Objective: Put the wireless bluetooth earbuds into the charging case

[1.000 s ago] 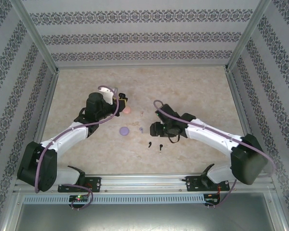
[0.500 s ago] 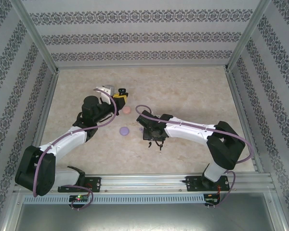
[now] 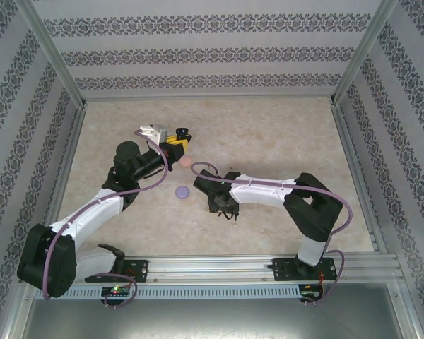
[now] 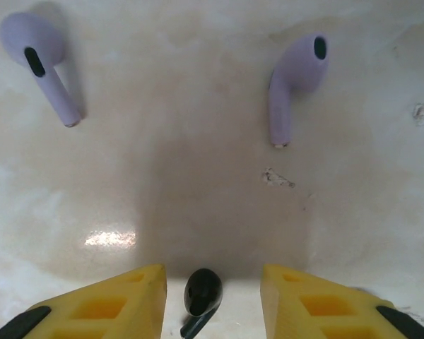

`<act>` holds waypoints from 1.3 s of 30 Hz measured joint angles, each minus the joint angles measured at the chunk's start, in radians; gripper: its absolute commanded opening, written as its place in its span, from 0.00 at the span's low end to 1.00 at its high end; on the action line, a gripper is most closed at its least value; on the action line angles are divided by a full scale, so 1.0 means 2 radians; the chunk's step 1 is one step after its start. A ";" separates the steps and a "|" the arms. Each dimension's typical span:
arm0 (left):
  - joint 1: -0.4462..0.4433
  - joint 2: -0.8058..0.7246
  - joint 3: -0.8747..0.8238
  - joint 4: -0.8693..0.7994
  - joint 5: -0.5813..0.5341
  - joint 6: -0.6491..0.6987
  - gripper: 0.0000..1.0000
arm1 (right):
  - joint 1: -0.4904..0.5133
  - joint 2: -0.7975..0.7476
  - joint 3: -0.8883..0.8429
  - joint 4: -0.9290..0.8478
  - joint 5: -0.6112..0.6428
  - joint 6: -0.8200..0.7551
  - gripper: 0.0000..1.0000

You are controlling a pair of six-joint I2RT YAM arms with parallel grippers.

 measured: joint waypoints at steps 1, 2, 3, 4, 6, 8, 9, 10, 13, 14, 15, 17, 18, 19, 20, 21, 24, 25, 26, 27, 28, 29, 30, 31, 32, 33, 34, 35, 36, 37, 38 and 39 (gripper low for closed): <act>0.000 -0.001 0.000 0.000 0.000 0.001 0.00 | 0.000 0.002 0.000 0.000 0.000 0.000 0.39; 0.000 -0.002 0.000 0.000 0.000 0.001 0.00 | 0.000 0.003 0.000 0.000 0.000 0.000 0.38; 0.000 -0.002 0.000 0.000 0.000 0.001 0.00 | 0.000 0.004 0.000 0.000 0.000 0.000 0.38; 0.000 -0.002 0.000 0.000 0.000 0.001 0.00 | 0.000 0.006 0.000 0.000 0.000 0.000 0.37; 0.000 -0.002 0.000 0.000 0.000 0.001 0.00 | 0.000 0.009 0.001 0.001 0.000 0.001 0.36; 0.000 -0.002 0.000 0.000 0.000 0.000 0.00 | 0.000 0.014 0.002 0.002 0.000 0.002 0.35; 0.000 -0.002 0.000 0.000 0.000 0.000 0.00 | 0.000 0.015 0.002 0.003 0.000 0.002 0.34; 0.000 -0.002 0.000 0.000 0.000 0.000 0.00 | 0.000 0.017 0.002 0.003 0.001 0.002 0.33; 0.000 -0.002 0.000 0.000 0.000 0.000 0.00 | 0.000 0.018 0.003 0.002 0.002 0.002 0.33; 0.000 -0.002 0.000 0.000 0.000 0.000 0.00 | 0.000 0.018 0.003 0.002 0.002 0.002 0.33; 0.000 -0.002 0.000 0.000 0.000 0.000 0.00 | 0.001 0.018 0.003 0.002 0.002 0.002 0.32; 0.000 -0.002 0.000 0.000 0.000 0.000 0.00 | 0.001 0.018 0.003 0.002 0.003 0.002 0.32; 0.000 -0.002 0.000 0.000 0.000 0.000 0.00 | 0.001 0.018 0.003 0.002 0.003 0.002 0.31; 0.000 -0.002 0.000 0.000 0.000 0.000 0.00 | 0.002 0.018 0.003 0.002 0.004 0.002 0.30; 0.000 -0.001 0.000 0.000 0.000 0.000 0.00 | 0.003 0.018 0.003 0.002 0.005 0.002 0.30; 0.000 -0.001 0.000 0.001 0.000 -0.001 0.00 | 0.005 0.018 0.003 0.003 0.005 0.002 0.29; 0.000 0.002 0.000 0.006 0.000 -0.003 0.00 | 0.010 0.018 0.003 0.004 0.005 0.004 0.26; 0.000 0.004 0.000 0.007 0.000 -0.004 0.00 | 0.010 0.018 0.003 0.004 0.005 0.004 0.25; 0.000 0.005 0.000 0.008 0.000 -0.004 0.00 | 0.011 0.018 0.003 0.004 0.005 0.004 0.24; 0.000 0.006 0.000 0.008 0.000 -0.005 0.00 | 0.012 0.018 0.003 0.004 0.005 0.004 0.22; 0.000 0.007 0.000 0.008 0.000 -0.006 0.00 | 0.013 0.018 0.003 0.004 0.005 0.004 0.21; 0.000 0.008 0.000 0.008 0.000 -0.007 0.00 | 0.013 0.018 0.003 0.004 0.006 0.004 0.20; 0.000 0.009 0.000 0.009 0.000 -0.007 0.00 | 0.013 0.018 0.003 0.004 0.006 0.005 0.18; 0.000 0.010 0.000 0.010 0.000 -0.008 0.00 | 0.013 0.018 0.003 0.004 0.006 0.006 0.17; 0.000 0.010 0.000 0.011 0.000 -0.009 0.00 | 0.013 0.018 0.003 0.004 0.006 0.006 0.15; 0.000 0.010 0.000 0.011 0.000 -0.009 0.00 | 0.013 0.018 0.003 0.004 0.007 0.008 0.13; 0.000 0.011 0.000 0.011 0.000 -0.010 0.00 | 0.014 0.017 0.003 0.004 0.008 0.008 0.12; 0.000 0.011 0.000 0.011 0.000 -0.011 0.00 | 0.014 0.017 0.003 0.004 0.009 0.009 0.12; 0.000 0.011 0.000 0.011 0.000 -0.011 0.00 | 0.014 0.017 0.003 0.004 0.010 0.010 0.12; 0.000 0.011 0.000 0.012 0.000 -0.011 0.00 | 0.014 0.016 0.003 0.004 0.010 0.011 0.12; 0.000 0.012 0.000 0.012 0.001 -0.011 0.00 | 0.014 0.016 0.003 0.004 0.011 0.011 0.11; 0.000 0.012 0.000 0.012 0.002 -0.011 0.00 | 0.014 0.015 0.003 0.004 0.014 0.011 0.11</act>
